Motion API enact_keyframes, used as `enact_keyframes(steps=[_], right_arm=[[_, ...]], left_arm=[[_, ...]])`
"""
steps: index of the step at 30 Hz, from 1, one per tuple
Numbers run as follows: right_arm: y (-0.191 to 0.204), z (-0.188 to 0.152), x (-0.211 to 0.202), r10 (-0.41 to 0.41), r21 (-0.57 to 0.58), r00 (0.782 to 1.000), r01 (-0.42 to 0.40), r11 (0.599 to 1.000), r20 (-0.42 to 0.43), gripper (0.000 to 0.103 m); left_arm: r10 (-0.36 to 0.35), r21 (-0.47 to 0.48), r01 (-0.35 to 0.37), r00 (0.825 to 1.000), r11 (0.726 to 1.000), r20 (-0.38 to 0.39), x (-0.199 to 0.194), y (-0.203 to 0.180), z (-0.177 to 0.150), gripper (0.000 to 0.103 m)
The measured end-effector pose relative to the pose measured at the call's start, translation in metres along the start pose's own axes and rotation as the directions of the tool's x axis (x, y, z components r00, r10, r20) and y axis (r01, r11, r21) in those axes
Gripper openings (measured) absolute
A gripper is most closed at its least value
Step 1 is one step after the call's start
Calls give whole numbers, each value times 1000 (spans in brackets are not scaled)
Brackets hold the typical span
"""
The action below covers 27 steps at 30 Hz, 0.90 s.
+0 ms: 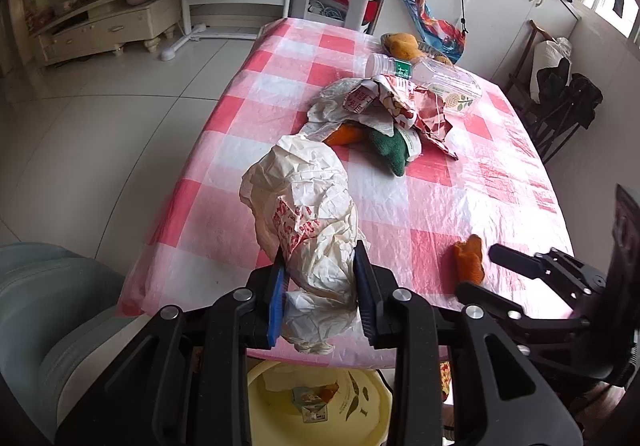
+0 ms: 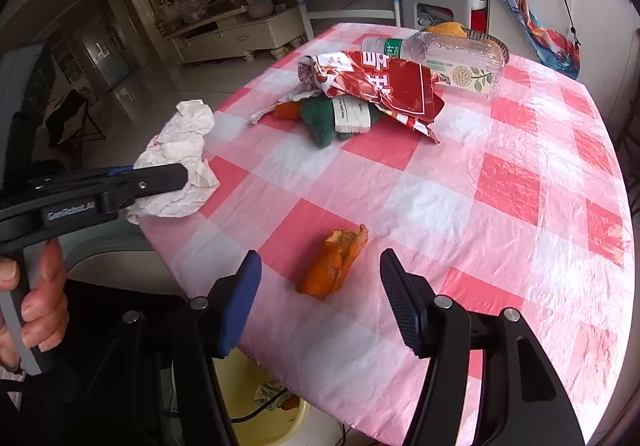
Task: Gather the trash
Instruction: 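Grasp the orange peel with the right gripper while the left gripper holds the white bag, then carry the white bag and orange peel over the yellow bucket and open both grippers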
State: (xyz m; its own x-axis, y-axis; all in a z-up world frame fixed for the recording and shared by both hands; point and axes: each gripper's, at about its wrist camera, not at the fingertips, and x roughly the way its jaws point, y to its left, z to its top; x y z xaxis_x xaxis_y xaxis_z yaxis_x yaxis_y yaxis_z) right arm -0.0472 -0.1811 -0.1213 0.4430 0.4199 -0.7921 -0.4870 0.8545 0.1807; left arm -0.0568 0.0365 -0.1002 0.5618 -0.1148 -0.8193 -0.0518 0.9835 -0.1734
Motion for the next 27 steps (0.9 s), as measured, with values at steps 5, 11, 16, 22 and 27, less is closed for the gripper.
enact_keyframes(steps=[5,11,16,22,27], right_arm=[[-2,0,2,-25,-14,1000,25,1000,0,20],[27,-11,-16,191,-147,982,-190,971,-10,20],[79,-46,-13,261,-355,940,-325,877,-218,21],[84,-66,-25,154,-422,962,-240,875,-227,60],[52,-66,-55,16,-330,996,-45,943,-88,76]], left_arm=[[-5,4,5,1000,1000,6,-3,-1,2,29],[6,13,-6,1000,1000,19,-18,2,-7,29],[26,3,-26,1000,1000,1,-36,11,-30,29],[30,16,-29,997,999,-72,-50,5,-73,29],[28,55,-16,973,998,-229,-37,-17,-121,36]])
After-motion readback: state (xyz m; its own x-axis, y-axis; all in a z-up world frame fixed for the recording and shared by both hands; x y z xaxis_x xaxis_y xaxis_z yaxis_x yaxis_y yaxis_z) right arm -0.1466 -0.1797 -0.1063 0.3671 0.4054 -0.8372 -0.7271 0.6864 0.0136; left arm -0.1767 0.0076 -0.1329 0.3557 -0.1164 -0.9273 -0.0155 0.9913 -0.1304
